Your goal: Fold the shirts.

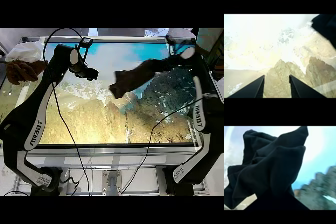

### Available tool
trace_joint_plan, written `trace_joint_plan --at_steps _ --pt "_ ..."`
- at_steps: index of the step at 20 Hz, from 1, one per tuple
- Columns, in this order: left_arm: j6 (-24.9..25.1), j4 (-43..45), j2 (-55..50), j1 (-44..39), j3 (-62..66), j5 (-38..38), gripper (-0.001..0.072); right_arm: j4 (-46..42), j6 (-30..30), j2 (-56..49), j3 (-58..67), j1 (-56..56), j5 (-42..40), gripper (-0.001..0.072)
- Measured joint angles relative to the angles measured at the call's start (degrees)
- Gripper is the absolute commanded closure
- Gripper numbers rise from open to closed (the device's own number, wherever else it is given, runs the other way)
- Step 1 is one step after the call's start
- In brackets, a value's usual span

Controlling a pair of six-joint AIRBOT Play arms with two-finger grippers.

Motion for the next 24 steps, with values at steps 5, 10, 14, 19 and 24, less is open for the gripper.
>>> trace_joint_plan --at_steps 5,10,14,19,24 --pt "0.00 0.22 0.00 0.00 0.00 0.33 0.0344 -15.87 2.86 4.11 1.88 -16.00 13.75 0.0679" --pt "0.00 0.31 0.00 0.00 0.00 0.52 0.0345 -20.79 3.74 7.39 2.27 -34.29 23.85 0.0679" --pt "-0.02 0.31 0.00 0.00 0.00 1.51 0.0345 -18.71 4.35 8.87 2.32 -49.55 30.99 0.0678" --pt "-0.50 0.31 0.00 0.00 0.00 3.13 0.0353 -11.87 5.92 9.62 2.27 -65.99 33.27 0.0300" --pt "-1.42 0.13 0.00 0.00 0.00 4.37 0.0354 -2.93 6.69 9.77 2.27 -77.09 31.65 0.0302"
